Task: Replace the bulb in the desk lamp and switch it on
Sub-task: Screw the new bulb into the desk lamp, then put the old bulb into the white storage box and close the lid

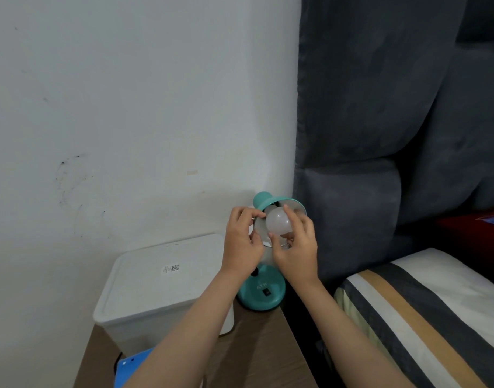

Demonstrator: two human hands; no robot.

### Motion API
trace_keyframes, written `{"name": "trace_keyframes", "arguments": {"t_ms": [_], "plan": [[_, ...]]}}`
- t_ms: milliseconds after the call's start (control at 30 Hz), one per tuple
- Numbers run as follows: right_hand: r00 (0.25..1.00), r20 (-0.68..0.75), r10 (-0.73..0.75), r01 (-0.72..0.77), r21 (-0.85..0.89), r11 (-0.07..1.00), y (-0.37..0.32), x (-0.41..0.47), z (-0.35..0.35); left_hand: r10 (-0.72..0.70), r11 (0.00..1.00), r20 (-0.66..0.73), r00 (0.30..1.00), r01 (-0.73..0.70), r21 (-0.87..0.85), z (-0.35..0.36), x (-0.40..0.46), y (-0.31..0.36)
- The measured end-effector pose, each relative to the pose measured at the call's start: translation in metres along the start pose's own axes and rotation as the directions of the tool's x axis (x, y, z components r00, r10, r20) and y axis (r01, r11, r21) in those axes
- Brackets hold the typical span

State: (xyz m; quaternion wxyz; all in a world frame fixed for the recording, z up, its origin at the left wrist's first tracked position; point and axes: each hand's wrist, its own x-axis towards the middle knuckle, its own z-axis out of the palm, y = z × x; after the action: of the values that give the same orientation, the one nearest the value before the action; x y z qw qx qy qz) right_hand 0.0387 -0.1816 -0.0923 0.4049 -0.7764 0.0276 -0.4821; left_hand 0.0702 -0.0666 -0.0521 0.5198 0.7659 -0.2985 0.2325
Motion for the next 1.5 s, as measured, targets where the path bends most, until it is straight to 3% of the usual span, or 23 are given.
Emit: {"name": "trace_keyframes", "arguments": {"t_ms": [400, 600, 800, 867, 1000, 1133, 1267, 1400, 1500], "plan": [[0.997, 0.003, 0.074, -0.074, 0.005, 0.997, -0.007, 0.002, -0.006, 0.008, 1.000, 0.006, 1.000, -0.008, 0.024, 0.000, 0.001, 0.000], [0.995, 0.022, 0.098, -0.097, -0.047, 0.994, -0.018, -0.002, -0.010, -0.085, 0.996, 0.064, 0.994, 0.085, 0.009, -0.008, -0.002, 0.012], [0.988, -0.090, -0.124, 0.117, -0.076, 0.990, -0.045, -0.025, -0.009, -0.140, 0.989, 0.122, 0.983, 0.132, 0.073, -0.052, -0.025, 0.019], [0.983, -0.034, -0.178, 0.175, -0.072, 0.982, -0.055, -0.038, 0.000, -0.171, 0.980, 0.100, 0.980, 0.158, 0.124, -0.076, -0.034, 0.012], [0.978, 0.186, -0.099, 0.107, -0.030, 0.994, -0.075, -0.060, 0.025, -0.291, 0.934, 0.054, 0.955, 0.271, 0.232, -0.128, -0.055, -0.015], [0.877, 0.473, 0.085, -0.049, -0.088, 0.995, -0.086, -0.067, 0.047, -0.438, 0.839, 0.013, 0.899, 0.403, 0.366, -0.170, -0.079, -0.042], [0.745, 0.598, 0.296, -0.143, -0.290, 0.946, -0.083, -0.066, 0.064, -0.552, 0.702, -0.027, 0.834, 0.482, 0.525, -0.194, -0.097, -0.067], [0.578, 0.689, 0.438, -0.181, -0.415, 0.892, -0.080, -0.059, 0.072, -0.722, 0.598, -0.014, 0.692, 0.634, 0.490, -0.206, -0.108, -0.082], [0.541, 0.721, 0.434, -0.138, -0.433, 0.891, -0.078, -0.059, 0.074, -0.722, 0.651, 0.045, 0.690, 0.657, 0.381, -0.209, -0.111, -0.087]]}}
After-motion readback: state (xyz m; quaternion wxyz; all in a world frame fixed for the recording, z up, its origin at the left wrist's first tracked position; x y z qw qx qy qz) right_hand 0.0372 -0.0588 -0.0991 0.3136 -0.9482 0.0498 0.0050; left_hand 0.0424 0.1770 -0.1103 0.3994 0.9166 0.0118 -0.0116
